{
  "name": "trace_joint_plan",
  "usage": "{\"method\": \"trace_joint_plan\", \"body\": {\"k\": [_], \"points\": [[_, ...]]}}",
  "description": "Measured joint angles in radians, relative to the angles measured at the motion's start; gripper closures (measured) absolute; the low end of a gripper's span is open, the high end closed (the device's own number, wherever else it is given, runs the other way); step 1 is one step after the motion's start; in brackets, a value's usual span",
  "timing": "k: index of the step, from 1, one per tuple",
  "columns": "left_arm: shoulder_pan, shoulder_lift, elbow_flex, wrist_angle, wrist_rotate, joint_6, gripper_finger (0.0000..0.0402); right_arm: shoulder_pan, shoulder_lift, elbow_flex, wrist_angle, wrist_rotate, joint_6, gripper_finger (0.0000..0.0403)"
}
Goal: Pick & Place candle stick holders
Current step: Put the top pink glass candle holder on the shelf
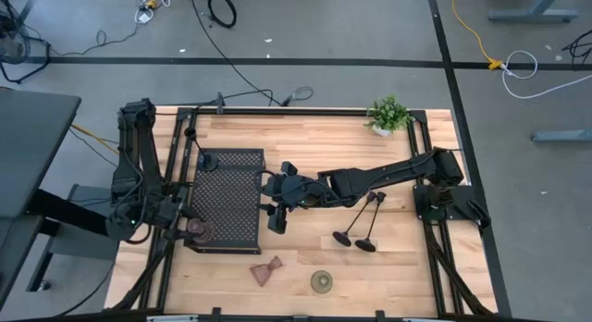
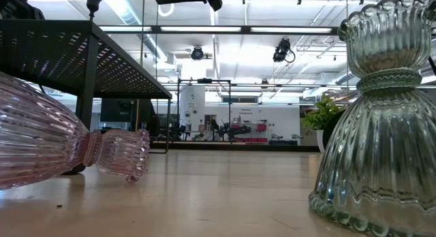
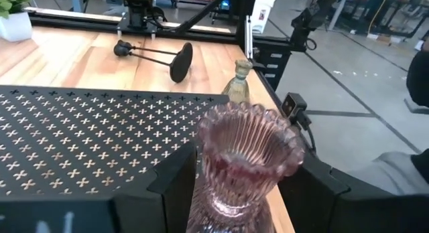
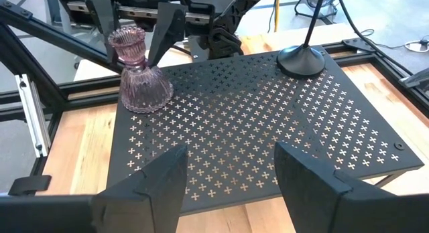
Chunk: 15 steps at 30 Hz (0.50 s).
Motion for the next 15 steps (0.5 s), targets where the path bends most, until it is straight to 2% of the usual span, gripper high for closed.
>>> {"method": "trace_joint_plan", "body": {"k": [5, 9, 12, 15], "points": [[0.0, 0.0, 0.001, 0.034, 0.004, 0.084, 0.0204, 0.0, 0.0, 0.0, 0.0, 0.0, 0.0, 0.0181], [0.0, 0.0, 0.001, 0.035, 0.052, 0.098, 0.0204, 0.0, 0.0, 0.0, 0.0, 0.0, 0.0, 0.0181], [0.0, 0.0, 0.001, 0.041, 0.045, 0.106, 0.0204, 0.0, 0.0, 0.0, 0.0, 0.0, 0.0, 0.0181], [0.0, 0.0, 0.001, 0.041, 0.024, 0.18, 0.0204, 0.0, 0.0, 0.0, 0.002, 0.0, 0.0, 0.0181]]}}
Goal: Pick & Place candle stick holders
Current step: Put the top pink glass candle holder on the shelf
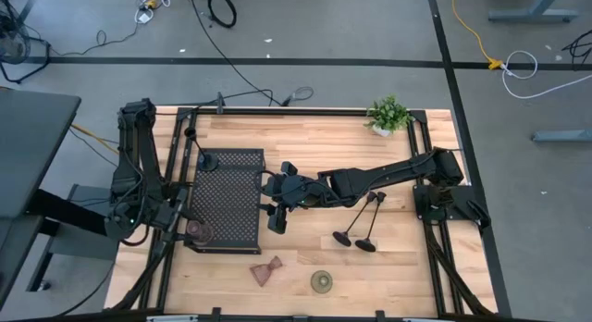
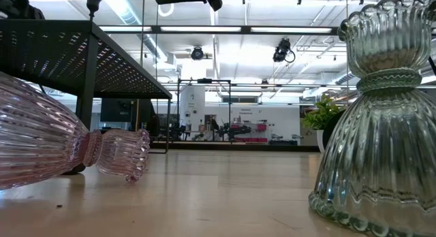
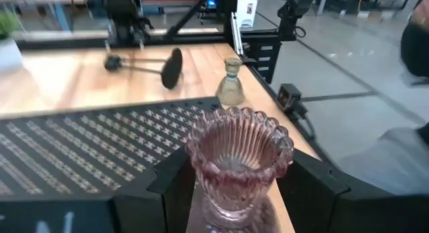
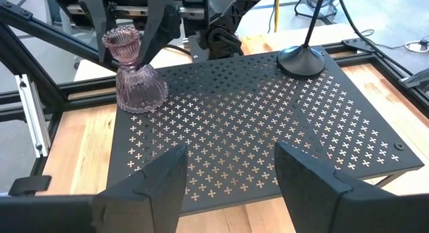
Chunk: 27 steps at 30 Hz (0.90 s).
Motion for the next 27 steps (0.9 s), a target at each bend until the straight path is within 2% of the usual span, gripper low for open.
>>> {"method": "trace_joint_plan", "body": {"k": [9, 18, 27], "points": [[0.0, 0.0, 0.0, 0.048, -0.076, 0.02, 0.0204, 0.0, 0.0, 0.0, 0.0, 0.0, 0.0, 0.0181], [0.0, 0.0, 0.0, 0.214, -0.093, 0.226, 0.0204, 0.0, 0.0, 0.0, 0.0, 0.0, 0.0, 0.0181], [0.0, 0.0, 0.0, 0.17, -0.104, 0.151, 0.0204, 0.0, 0.0, 0.0, -0.002, -0.003, 0.0, 0.0181]]}}
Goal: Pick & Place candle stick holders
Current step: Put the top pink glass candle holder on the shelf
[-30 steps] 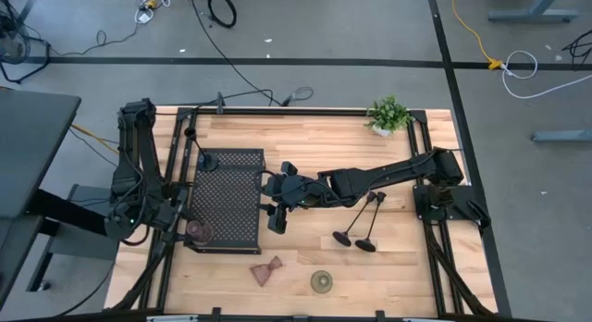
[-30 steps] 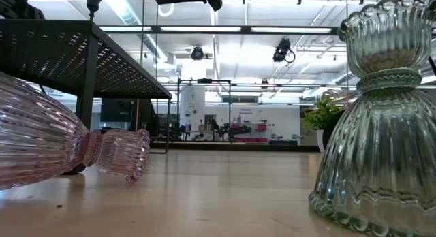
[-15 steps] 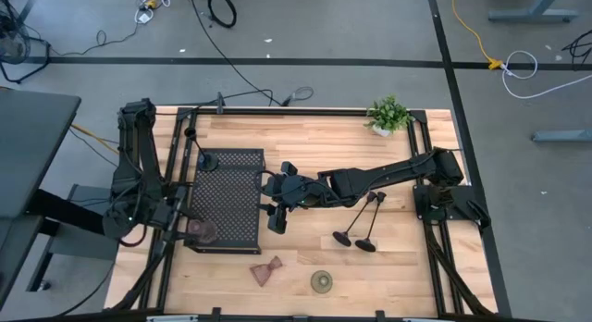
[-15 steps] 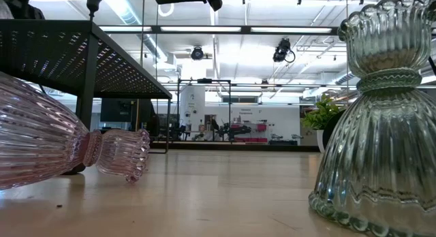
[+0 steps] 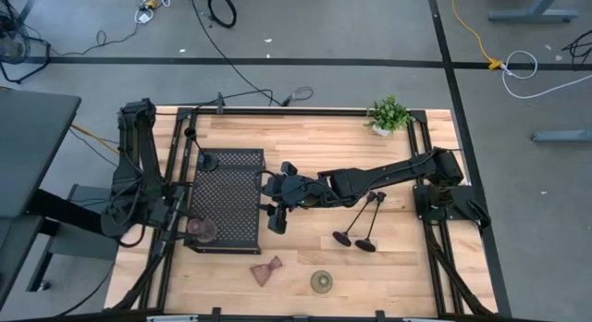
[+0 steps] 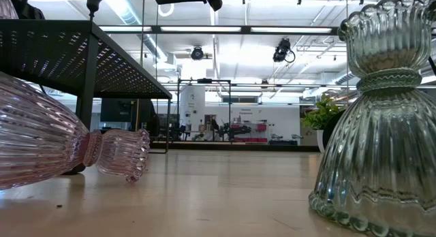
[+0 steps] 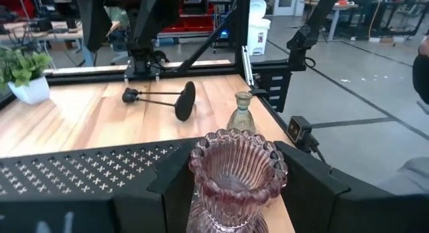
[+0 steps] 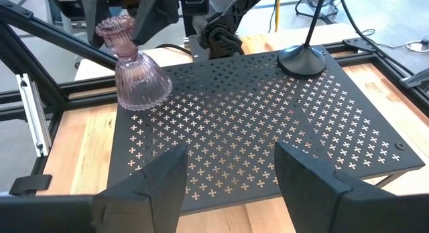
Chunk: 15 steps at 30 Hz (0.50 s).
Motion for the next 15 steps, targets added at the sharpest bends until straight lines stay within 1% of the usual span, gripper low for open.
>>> {"method": "trace_joint_plan", "body": {"k": [6, 9, 15], "points": [[0.0, 0.0, 0.0, -0.052, 0.007, -0.09, 0.0204, 0.001, 0.0, 0.0, 0.0, -0.007, 0.0, 0.0181], [0.0, 0.0, 0.0, -0.053, 0.016, -0.107, 0.0202, 0.002, 0.0, 0.0, 0.0, -0.007, 0.0, 0.0181], [0.0, 0.0, 0.002, -0.052, 0.017, -0.107, 0.0168, 0.002, 0.0, 0.0, 0.0, -0.006, 0.0, 0.0181]]}}
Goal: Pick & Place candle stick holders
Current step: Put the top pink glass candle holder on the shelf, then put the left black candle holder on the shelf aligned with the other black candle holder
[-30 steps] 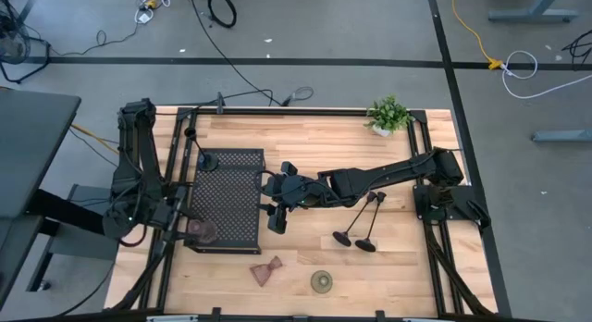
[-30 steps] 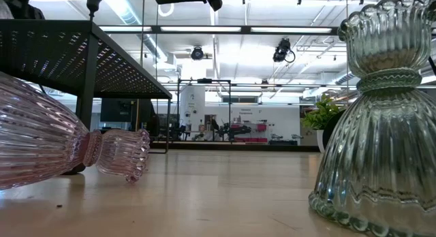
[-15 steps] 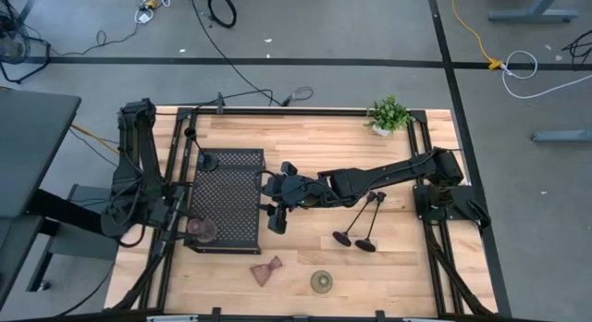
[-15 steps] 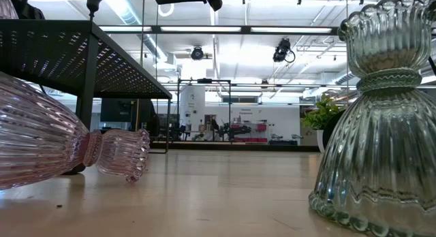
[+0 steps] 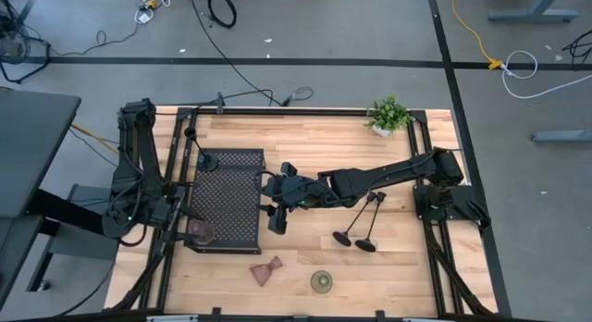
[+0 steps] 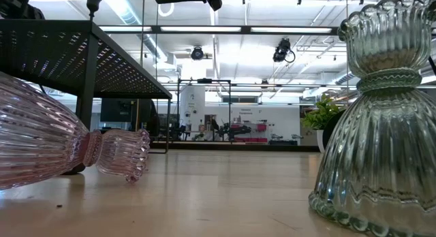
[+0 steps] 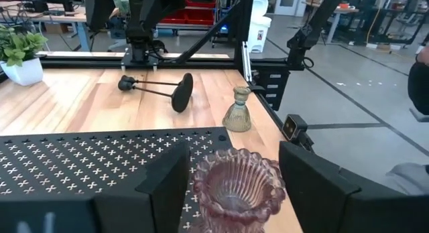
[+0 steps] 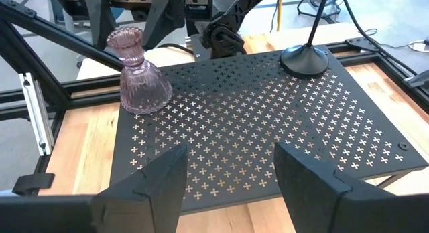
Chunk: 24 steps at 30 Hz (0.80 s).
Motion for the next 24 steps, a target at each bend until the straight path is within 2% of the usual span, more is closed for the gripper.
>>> {"method": "trace_joint_plan", "body": {"k": [6, 13, 19, 21, 24], "points": [[0.0, 0.0, 0.0, 0.03, -0.021, 0.048, 0.0146, 0.0, 0.0, 0.0, 0.0, 0.0, 0.0, 0.0181], [0.0, -0.001, 0.0, 0.296, -0.052, 0.391, 0.0148, 0.0, 0.0, 0.0, 0.0, 0.001, 0.0, 0.0181], [0.0, -0.001, 0.0, 0.494, -0.235, 0.62, 0.0149, 0.002, 0.0, 0.0, 0.0, 0.001, 0.0, 0.0181], [0.006, -0.003, 0.0, 0.544, -0.229, 0.679, 0.0149, 0.002, 0.0, 0.0, 0.0, 0.001, -0.001, 0.0181], [0.04, -0.021, 0.0, 0.578, -0.138, 0.74, 0.0149, 0.002, 0.0, 0.0, 0.0, 0.001, -0.004, 0.0181]]}}
